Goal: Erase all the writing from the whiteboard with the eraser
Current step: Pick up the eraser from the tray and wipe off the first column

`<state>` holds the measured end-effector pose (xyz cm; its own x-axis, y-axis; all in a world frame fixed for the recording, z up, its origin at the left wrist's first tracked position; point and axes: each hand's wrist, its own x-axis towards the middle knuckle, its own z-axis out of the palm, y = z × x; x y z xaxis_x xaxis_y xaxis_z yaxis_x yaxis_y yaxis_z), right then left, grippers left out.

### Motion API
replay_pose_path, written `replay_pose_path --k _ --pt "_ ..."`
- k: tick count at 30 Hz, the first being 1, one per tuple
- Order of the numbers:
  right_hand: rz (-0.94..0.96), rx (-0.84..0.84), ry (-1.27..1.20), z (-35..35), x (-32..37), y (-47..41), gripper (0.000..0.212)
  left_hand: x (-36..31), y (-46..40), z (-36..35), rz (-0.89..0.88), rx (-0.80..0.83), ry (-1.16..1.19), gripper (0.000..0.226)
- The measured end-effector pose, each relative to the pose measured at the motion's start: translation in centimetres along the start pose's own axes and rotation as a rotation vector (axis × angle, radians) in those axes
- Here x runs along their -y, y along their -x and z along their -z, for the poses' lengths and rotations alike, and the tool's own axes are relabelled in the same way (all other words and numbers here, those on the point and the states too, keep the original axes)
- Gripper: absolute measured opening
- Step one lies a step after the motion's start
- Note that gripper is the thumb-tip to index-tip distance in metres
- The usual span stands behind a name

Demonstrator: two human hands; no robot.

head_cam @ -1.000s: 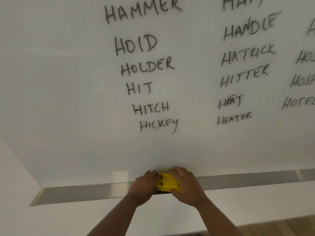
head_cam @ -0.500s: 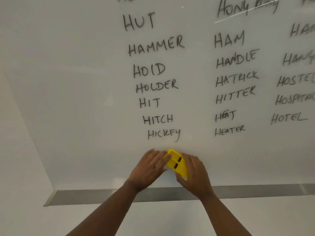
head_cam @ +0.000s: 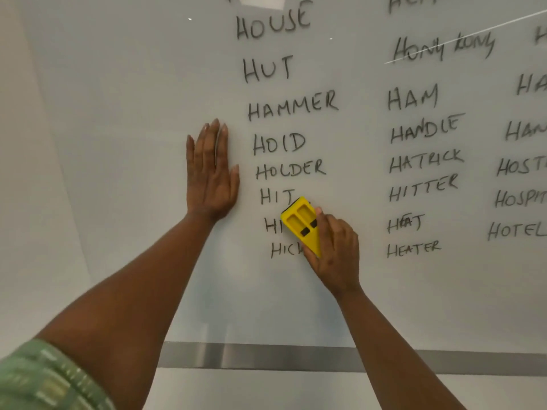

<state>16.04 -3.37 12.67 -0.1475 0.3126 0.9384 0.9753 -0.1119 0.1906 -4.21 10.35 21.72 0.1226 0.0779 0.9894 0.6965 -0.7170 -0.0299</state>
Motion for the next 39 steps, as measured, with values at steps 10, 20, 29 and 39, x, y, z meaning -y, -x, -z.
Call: replay_pose_path --k 10,20,29,39 --pt "0.172 -0.040 0.085 -1.9 -1.1 1.1 0.052 0.3 0.1 -0.5 -0.020 0.001 -0.044 0.060" --pt "0.232 -0.090 0.061 -2.7 2.1 -0.5 0.070 0.3 0.2 -0.4 -0.015 0.001 -0.056 0.058" --pt "0.269 -0.020 0.070 -1.5 -1.5 1.4 0.065 0.2 0.2 -0.3 -0.013 0.014 -0.062 0.060" --pt "0.416 -0.019 0.067 -3.4 4.0 0.1 0.067 0.3 0.2 -0.2 -0.026 0.005 -0.059 0.058"
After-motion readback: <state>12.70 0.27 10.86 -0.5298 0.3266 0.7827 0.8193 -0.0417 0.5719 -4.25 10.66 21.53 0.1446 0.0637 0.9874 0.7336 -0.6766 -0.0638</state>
